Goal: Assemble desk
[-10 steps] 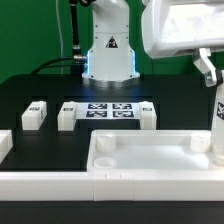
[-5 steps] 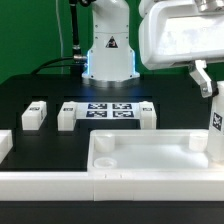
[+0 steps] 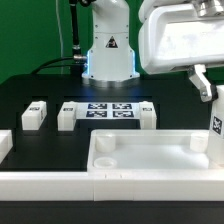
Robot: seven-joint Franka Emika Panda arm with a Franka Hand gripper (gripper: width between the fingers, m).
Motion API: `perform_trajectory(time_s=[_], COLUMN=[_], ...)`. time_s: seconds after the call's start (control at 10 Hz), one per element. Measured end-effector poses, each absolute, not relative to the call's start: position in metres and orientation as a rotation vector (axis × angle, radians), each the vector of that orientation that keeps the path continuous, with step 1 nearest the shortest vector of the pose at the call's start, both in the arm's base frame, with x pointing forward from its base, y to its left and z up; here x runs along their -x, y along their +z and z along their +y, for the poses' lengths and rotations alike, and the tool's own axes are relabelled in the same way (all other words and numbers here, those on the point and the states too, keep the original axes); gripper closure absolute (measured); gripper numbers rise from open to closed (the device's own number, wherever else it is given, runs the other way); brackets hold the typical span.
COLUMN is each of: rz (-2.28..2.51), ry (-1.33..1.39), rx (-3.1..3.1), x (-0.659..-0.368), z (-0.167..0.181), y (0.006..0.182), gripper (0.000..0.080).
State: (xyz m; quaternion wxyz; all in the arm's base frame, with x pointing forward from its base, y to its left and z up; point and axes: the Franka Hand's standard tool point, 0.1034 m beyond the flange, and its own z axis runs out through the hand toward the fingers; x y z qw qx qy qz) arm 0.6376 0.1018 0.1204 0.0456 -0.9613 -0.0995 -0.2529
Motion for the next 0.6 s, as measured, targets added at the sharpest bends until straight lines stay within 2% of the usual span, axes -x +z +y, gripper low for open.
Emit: perform_trajectory(time_s=[0.1,0.2,0.3,0.6], rz=[-0.304,-0.304,-0.304,-0.304], ry=[-0.772,-0.772,-0.772,-0.772], rx=[2.935,2.935,2.935,2.935], x=[-0.6376,-0.6375,-0.6375,-0.6375], z=[0.1018,0.1018,0.1018,0.1017], y=[0.1203,0.1202,0.1202,0.1201], gripper=[0.0292,0.0292,0.018,0.0151])
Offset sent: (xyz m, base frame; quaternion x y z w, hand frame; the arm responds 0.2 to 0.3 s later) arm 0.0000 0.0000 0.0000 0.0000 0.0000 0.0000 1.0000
